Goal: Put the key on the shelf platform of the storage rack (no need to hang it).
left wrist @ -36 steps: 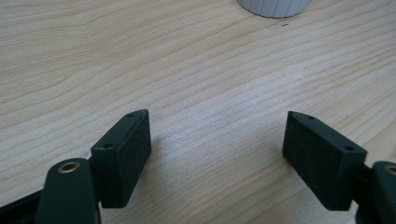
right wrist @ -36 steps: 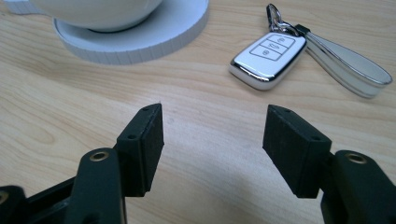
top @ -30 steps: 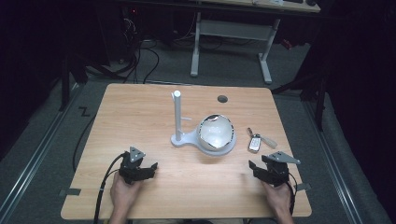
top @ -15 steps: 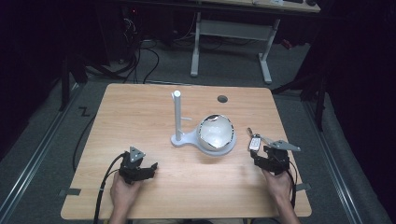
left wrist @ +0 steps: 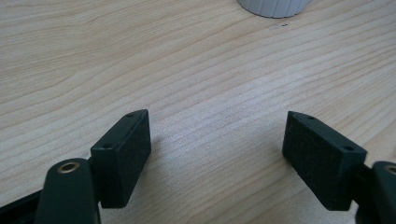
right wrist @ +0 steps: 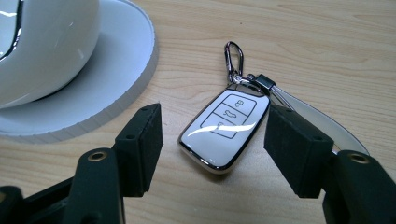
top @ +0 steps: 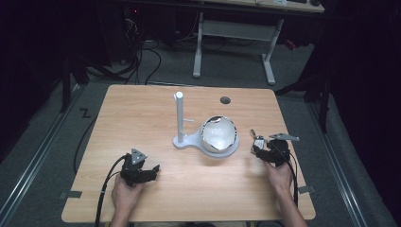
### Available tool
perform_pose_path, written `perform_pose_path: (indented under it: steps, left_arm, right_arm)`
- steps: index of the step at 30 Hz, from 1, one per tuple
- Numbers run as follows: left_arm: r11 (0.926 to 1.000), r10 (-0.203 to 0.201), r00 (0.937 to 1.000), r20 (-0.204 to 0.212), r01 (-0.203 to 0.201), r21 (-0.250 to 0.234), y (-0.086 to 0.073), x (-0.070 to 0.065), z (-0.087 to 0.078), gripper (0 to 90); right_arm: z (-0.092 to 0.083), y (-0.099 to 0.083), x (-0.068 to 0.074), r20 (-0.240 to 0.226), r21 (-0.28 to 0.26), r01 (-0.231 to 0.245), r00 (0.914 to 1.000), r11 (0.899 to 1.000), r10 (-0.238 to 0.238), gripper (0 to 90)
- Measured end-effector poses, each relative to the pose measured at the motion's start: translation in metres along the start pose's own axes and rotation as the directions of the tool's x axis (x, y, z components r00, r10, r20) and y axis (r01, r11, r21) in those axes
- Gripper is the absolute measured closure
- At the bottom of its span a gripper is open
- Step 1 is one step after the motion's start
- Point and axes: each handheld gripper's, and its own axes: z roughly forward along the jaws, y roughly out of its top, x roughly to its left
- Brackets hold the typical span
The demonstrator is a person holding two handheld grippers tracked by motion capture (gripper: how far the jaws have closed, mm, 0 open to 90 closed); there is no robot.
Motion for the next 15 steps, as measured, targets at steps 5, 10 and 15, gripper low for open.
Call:
perform_pose_path:
  steps: [5, 10, 15]
  left_arm:
    - [1.0, 0.0, 1.0, 0.0, 0.0, 0.0, 0.0, 0.0, 0.0, 24.0]
    - [1.0, 0.0, 1.0, 0.0, 0.0, 0.0, 0.0, 0.0, 0.0, 24.0]
    - [1.0, -0.001, 1.0, 0.001, 0.001, 0.0, 0.0, 0.0, 0.0, 24.0]
  right_arm:
    - [0.004, 0.011, 0.0, 0.006, 0.015, -0.007, 1.0, 1.0, 0.006, 37.0]
    - [0.011, 0.019, 0.0, 0.023, 0.041, -0.009, 0.9997, 0.999, 0.008, 35.9]
    - [0.025, 0.018, -0.003, 0.025, 0.074, -0.043, 0.9989, 0.996, 0.041, 35.8]
